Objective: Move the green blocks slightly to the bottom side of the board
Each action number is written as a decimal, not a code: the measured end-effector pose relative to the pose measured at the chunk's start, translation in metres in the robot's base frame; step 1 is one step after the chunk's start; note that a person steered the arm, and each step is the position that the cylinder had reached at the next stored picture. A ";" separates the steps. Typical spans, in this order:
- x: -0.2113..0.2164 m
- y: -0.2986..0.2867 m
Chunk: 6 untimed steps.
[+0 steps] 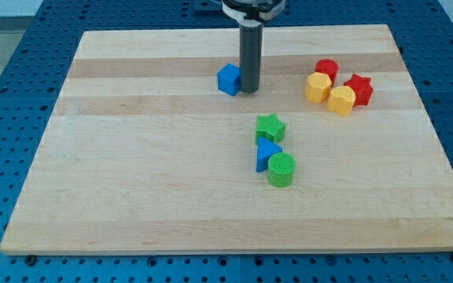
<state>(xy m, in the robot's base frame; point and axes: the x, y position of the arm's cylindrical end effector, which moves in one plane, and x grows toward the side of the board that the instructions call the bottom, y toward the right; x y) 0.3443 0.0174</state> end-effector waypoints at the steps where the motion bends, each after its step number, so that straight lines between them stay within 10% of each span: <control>1: -0.005 0.001; 3: 0.047 0.087; 6: 0.129 0.055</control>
